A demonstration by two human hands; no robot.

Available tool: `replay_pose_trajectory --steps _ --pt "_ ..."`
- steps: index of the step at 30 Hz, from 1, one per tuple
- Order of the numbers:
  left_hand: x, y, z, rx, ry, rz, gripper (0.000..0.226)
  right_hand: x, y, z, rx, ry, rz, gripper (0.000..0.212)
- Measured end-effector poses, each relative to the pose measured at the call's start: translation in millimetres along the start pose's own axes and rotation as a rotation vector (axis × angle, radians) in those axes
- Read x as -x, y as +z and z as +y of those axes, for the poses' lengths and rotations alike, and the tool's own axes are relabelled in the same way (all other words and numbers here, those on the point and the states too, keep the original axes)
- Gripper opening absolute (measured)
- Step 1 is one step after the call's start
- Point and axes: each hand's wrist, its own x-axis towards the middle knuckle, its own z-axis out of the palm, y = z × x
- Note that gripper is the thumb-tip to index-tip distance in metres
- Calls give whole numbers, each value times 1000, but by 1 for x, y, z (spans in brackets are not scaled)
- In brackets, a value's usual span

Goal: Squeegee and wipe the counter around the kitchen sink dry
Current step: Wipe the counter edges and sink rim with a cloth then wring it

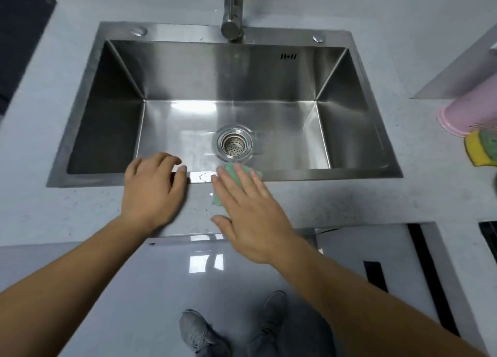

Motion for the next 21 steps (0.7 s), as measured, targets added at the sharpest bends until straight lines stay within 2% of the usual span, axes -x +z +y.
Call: replay_pose_trajectory --steps 3,5,7,9,11,13,15,17,21 --pt "2 1 -2 52 -9 25 45 9 -2 21 23 5 -45 65" --pt "1 0 0 91 -5 35 44 27 -5 59 36 164 -54 67" --pt "2 -1 -1 192 -28 51 41 48 -10 93 37 405 -45 65" --pt "2 -5 -5 348 -43 103 37 48 -14 92 32 522 -36 66" --pt "3 -8 -7 539 -56 156 38 26 -13 59 16 448 -34 67" --pt "5 -13 -12 714 -93 185 36 -2 -6 9 12 281 -42 67" --pt "5 -21 -23 790 -109 206 32 -25 1 -38 12 147 -60 69" --pt "4 -33 -48 712 -83 239 29 -45 9 -75 6 48 -59 68" --pt "-3 -62 -120 311 -86 322 30 -77 15 -115 20 -131 -72 64"
